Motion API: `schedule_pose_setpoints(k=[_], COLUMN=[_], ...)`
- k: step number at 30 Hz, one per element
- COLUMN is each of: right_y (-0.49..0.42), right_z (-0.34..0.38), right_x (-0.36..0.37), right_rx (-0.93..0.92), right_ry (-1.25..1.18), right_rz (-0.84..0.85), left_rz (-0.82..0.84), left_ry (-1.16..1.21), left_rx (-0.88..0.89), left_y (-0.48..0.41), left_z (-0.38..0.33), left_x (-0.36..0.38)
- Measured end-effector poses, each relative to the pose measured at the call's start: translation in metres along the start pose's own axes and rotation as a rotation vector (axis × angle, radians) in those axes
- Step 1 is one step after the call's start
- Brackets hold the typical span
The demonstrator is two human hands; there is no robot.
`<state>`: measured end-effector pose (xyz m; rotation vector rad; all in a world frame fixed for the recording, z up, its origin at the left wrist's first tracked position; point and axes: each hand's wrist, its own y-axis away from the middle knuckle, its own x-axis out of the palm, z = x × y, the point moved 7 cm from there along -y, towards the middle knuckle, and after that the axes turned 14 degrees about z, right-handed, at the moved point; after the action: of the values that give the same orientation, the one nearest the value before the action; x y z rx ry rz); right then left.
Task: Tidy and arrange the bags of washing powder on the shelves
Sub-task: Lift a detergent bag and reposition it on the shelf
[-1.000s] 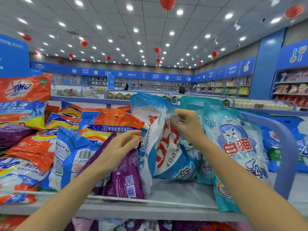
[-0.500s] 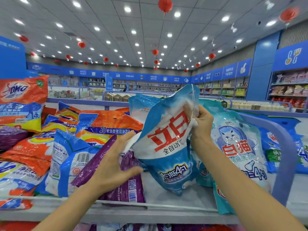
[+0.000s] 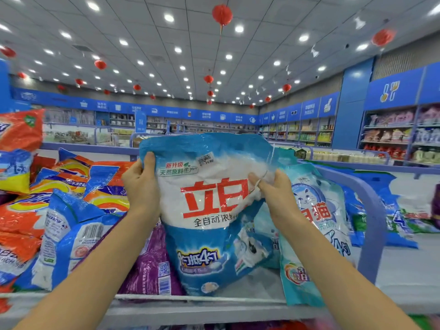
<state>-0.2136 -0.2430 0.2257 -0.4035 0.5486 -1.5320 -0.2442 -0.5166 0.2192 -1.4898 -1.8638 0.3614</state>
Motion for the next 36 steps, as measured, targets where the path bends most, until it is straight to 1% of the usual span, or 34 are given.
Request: schedule_pose_setpoints(k=[3,5,7,9,13,16,19,22,23,24,25,26,27,28,29,30,31,32,34,36], right_y=[0.006,0.009,0.014,0.017,0.011,0.002,-0.005,-0.008,-0.009,-0.009,-0.009,-0.009,-0.009,-0.009,-0.010,-0.010,-0.011,-0.012,-0.012,-0.012], right_z=[-0.011,-0.009,0.001,0.010,0.020,0.021,0.014,0.012,0.012,0.012,0.012,0.011,0.012,0.014,0.016,0.018,0.020,0.022,0.023,0.026], right_x=[-0.013,-0.026,-0.040,-0.048,-0.054,-0.058,-0.059,-0.058,-0.058,-0.058,-0.058,-0.057,-0.057,-0.056,-0.054,-0.052,-0.049,-0.047,-0.044,-0.042], right_rx=[0.089,0.093,-0.002,-0.072,-0.109,-0.034,0.053,0.059,0.053,0.043,0.033,0.024,0.016,0.005,-0.010,-0.026,-0.037,-0.042,-0.042,-0.045], right_ry=[-0.095,0.005,0.166,0.292,0.399,0.393,0.352,0.395,0.408,0.409,0.402,0.397,0.398,0.399,0.398,0.397,0.398,0.397,0.379,0.365], right_rz=[0.017,-0.067,-0.206,-0.268,-0.218,-0.207,-0.203,-0.187,-0.189,-0.191,-0.192,-0.194,-0.200,-0.205,-0.206,-0.201,-0.193,-0.184,-0.172,-0.159], left_rz=[0.007,0.040,0.085,0.100,0.094,0.094,0.105,0.114,0.100,0.070,0.035,0.049,0.152,0.365,0.624,0.833,0.981,1.062,1.121,1.207], left_ry=[0.000,-0.029,-0.091,-0.158,-0.312,-0.440,-0.532,-0.456,-0.421,-0.409,-0.458,-0.542,-0.625,-0.689,-0.776,-0.893,-1.018,-1.153,-1.427,-1.622], left_rx=[-0.027,-0.002,0.052,0.097,0.172,0.234,0.175,0.074,0.077,0.122,0.226,0.382,0.583,0.802,1.012,1.192,1.320,1.378,1.347,1.301], left_y=[-0.006,-0.007,-0.005,-0.004,-0.008,-0.013,-0.021,-0.022,-0.016,-0.004,0.015,0.042,0.075,0.114,0.154,0.189,0.214,0.227,0.224,0.216], left_z=[0.004,0.003,0.000,-0.002,-0.009,-0.014,-0.006,-0.001,-0.004,-0.010,-0.020,-0.030,-0.039,-0.043,-0.038,-0.027,-0.013,0.001,0.023,0.038], left_x=[0.014,0.023,0.033,0.035,0.031,0.029,0.031,0.030,0.027,0.022,0.019,0.024,0.038,0.062,0.087,0.108,0.125,0.137,0.153,0.155])
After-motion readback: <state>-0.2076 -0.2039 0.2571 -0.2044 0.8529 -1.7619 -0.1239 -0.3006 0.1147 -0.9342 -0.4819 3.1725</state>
